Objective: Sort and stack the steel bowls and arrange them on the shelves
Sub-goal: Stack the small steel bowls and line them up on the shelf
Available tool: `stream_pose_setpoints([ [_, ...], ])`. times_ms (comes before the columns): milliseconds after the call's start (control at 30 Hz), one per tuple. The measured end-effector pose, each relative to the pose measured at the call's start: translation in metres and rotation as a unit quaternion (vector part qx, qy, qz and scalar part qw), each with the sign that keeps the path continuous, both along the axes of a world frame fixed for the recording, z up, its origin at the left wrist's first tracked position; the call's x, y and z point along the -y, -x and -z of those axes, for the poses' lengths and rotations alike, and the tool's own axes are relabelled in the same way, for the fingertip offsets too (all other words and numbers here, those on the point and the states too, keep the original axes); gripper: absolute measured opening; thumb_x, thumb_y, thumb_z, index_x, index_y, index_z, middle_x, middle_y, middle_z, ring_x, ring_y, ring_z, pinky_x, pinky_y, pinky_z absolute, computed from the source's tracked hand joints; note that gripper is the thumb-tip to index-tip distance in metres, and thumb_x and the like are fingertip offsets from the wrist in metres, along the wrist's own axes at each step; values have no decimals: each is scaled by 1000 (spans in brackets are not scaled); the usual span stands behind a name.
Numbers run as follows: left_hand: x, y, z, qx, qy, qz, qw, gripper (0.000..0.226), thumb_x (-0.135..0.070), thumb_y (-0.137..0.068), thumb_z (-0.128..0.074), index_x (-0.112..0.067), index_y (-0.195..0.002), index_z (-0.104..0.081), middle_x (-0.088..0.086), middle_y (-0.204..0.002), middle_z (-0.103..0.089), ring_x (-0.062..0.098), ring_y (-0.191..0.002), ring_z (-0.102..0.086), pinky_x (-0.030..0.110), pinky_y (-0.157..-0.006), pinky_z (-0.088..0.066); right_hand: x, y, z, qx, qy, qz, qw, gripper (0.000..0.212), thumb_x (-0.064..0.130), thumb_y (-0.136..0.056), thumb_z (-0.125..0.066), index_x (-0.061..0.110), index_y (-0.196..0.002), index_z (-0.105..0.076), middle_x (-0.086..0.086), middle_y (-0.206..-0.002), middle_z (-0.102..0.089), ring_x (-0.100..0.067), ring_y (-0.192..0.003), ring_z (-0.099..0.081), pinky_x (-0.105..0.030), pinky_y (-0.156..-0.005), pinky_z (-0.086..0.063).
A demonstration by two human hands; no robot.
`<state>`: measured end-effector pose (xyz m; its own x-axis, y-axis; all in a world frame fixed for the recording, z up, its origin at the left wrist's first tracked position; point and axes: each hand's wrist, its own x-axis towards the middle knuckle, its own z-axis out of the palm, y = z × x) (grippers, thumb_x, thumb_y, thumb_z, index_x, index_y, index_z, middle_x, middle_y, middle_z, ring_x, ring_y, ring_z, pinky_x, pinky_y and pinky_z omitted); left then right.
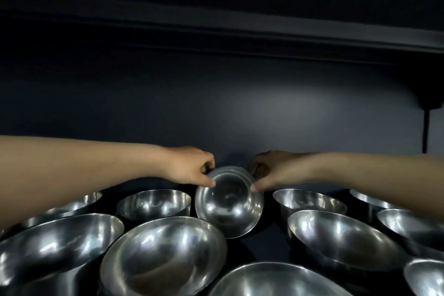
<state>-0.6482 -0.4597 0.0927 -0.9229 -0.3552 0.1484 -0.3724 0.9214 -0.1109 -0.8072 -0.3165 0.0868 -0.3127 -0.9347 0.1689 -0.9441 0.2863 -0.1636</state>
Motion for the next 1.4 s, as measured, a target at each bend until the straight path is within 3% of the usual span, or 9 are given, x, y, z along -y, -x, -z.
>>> stream_pose_setpoints([
  [233, 11, -1, 17, -52, -42, 26, 997, 50, -32, -87, -63, -21, -132, -42, 2, -123, -57, 14, -99, -55, 19, -79, -38, 21, 8, 14, 55, 54, 5, 997, 42, 23, -79, -76, 16, -116, -57, -3, -94, -68, -14, -74, -62, -4, -49, -41],
  [467, 13, -3, 30, -101, -110, 28, 988, 50, -22, -88, -63, -27, -133, -41, 1, -124, -56, 11, -94, -53, 23, -84, -43, 27, 16, 19, 136, 60, -14, 989, 37, 8, -77, -77, 15, -107, -57, 1, -85, -63, -4, -64, -59, -7, -49, -45],
  [567, 13, 0, 29, -104, -113, 22, 988, 46, -19, -91, -60, -24, -133, -44, 0, -122, -56, 10, -96, -52, 21, -82, -42, 26, 19, 19, 225, 58, -15, 973, 28, 3, -78, -75, 5, -101, -60, -3, -79, -63, -12, -64, -64, -21, -60, -58],
  [833, 18, 11, 29, -65, -154, 30, 985, 39, -13, -90, -60, -14, -129, -56, 14, -105, -70, 25, -97, -65, 27, -84, -47, 28, 33, 23, 209, 15, 16, 978, 33, 11, -82, -72, -17, -98, -63, -9, -69, -58, -6, -53, -62, -14, -52, -52],
  [967, 18, 16, 27, -43, -152, 32, 987, 38, -13, -92, -58, -18, -129, -58, -1, -80, -65, -6, -54, -50, 6, -53, -34, 30, 38, 23, 171, -8, 15, 985, 25, 21, -81, -74, 11, -60, -64, 7, -49, -56, 1, -49, -55, -12, -52, -47],
  [1033, 17, 18, 25, -38, -158, 30, 986, 38, -13, -92, -57, -17, -130, -57, 11, -91, -70, -9, -44, -48, 4, -46, -30, 29, 39, 24, 164, -8, 9, 986, 27, 21, -80, -76, 19, -58, -59, 12, -43, -56, 2, -48, -54, -13, -52, -43],
  [1167, 21, 19, 27, -31, -157, 16, 987, 47, -17, -91, -59, -17, -136, -45, 9, -113, -69, 9, -85, -60, 18, -68, -39, 25, 35, 27, 154, -16, 9, 988, 18, 24, -78, -77, 21, -86, -62, 13, -68, -65, -1, -63, -58, -12, -54, -46],
  [1267, 24, 16, 28, -17, -182, 25, 983, 43, -18, -89, -62, -15, -130, -50, 7, -112, -69, 14, -96, -63, 20, -83, -45, 20, 31, 23, 99, -60, -7, 993, 58, 31, -75, -78, 21, -128, -54, 6, -115, -62, -8, -103, -59, -21, -88, -51],
  [1400, 26, 12, 30, 20, -247, 41, 968, 47, -21, -85, -68, -12, -129, -55, -3, -119, -62, 6, -102, -58, 3, -79, -42, 13, 28, 26, 138, -115, -35, 983, 70, 39, -59, -80, 14, -121, -61, -5, -119, -67, -10, -106, -60, -30, -98, -47],
])
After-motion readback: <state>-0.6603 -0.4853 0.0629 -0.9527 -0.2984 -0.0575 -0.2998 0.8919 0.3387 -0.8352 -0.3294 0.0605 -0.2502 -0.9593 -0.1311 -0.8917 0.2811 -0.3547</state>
